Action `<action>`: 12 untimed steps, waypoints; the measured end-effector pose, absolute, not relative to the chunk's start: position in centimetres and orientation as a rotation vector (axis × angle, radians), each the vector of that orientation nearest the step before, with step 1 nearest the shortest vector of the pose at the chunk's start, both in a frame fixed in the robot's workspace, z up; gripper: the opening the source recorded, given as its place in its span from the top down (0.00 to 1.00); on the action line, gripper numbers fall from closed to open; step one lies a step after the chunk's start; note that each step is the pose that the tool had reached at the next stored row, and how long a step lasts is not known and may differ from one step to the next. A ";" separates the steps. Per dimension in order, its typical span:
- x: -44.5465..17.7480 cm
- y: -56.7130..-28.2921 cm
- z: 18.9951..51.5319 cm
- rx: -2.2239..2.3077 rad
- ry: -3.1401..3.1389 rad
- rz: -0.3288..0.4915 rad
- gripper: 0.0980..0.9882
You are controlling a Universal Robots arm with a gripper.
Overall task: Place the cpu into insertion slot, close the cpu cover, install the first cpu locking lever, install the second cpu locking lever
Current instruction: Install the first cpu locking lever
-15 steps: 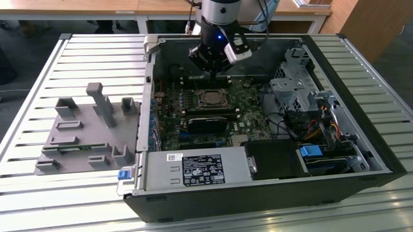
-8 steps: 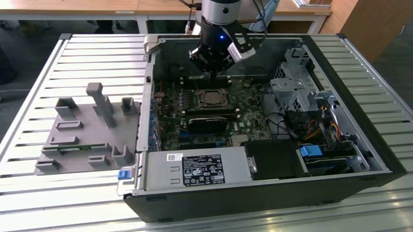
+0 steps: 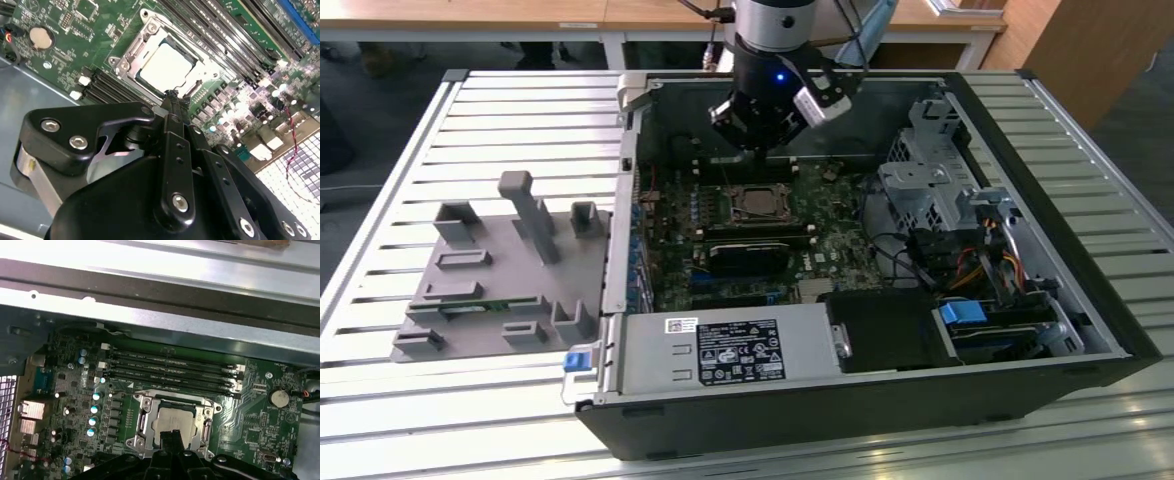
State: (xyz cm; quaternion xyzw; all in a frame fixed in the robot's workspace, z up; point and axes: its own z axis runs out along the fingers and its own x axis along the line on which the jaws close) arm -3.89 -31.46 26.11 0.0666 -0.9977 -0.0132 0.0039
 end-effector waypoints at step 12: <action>-6.2 -31.5 25.9 0.105 -3.142 -0.059 0.99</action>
